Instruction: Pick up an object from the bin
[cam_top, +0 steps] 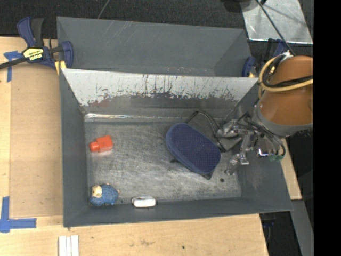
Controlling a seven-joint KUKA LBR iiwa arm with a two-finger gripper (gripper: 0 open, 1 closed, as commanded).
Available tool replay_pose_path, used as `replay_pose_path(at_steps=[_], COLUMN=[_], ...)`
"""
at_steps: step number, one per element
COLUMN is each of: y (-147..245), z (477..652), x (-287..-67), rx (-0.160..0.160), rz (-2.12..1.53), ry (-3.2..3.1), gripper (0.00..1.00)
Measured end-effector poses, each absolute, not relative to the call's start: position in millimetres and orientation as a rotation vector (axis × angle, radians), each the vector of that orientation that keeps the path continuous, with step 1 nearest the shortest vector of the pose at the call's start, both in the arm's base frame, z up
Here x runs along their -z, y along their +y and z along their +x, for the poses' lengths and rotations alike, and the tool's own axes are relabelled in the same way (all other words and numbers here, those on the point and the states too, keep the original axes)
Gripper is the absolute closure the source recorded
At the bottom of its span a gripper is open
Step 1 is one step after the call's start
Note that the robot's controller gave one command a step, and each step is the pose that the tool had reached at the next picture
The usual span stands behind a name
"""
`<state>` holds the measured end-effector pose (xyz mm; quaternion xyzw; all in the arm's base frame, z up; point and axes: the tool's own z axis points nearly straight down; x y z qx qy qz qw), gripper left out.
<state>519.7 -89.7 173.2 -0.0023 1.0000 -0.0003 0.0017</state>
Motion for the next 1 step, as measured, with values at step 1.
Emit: replay_pose_path(at_steps=[1], y=[-16.6], z=[544.2], x=[-74.0], rx=[0.008], rz=[-0.24], ry=[3.116], gripper=[0.0])
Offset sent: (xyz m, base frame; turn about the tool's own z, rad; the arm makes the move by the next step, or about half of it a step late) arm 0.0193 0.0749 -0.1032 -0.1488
